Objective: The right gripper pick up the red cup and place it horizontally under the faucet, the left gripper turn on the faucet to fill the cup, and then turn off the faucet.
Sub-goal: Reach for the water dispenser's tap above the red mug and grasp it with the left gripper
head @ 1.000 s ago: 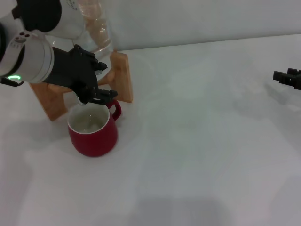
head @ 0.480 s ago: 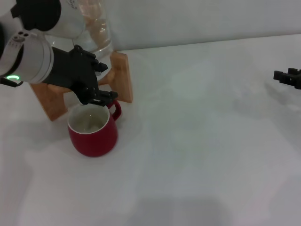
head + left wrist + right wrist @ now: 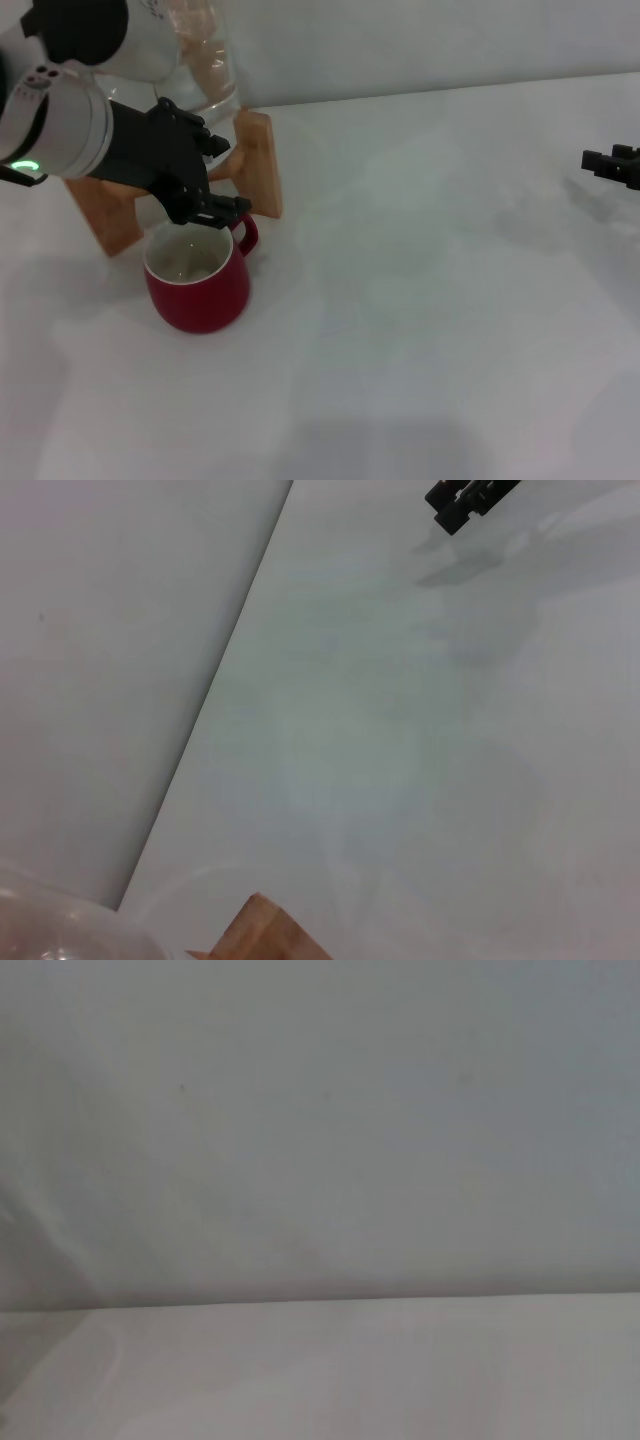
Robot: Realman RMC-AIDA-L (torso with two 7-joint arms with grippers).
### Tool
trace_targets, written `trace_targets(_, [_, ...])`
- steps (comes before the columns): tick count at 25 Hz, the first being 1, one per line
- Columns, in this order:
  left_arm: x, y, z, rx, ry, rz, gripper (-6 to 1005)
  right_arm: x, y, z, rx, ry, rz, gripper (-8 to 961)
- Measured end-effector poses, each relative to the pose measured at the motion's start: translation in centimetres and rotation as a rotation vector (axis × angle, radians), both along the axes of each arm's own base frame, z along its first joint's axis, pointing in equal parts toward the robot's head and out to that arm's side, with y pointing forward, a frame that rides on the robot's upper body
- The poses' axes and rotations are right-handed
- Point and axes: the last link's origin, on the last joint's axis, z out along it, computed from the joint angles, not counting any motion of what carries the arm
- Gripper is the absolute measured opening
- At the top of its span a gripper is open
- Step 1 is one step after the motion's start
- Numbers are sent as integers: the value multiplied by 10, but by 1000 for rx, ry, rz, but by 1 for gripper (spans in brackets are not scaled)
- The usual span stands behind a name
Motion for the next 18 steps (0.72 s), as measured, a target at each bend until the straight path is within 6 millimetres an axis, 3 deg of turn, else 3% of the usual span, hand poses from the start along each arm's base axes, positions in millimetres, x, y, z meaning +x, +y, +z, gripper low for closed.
trace_targets(18, [1,-2,3,7,-1,30,663,0,0,0,-1,0,0,550])
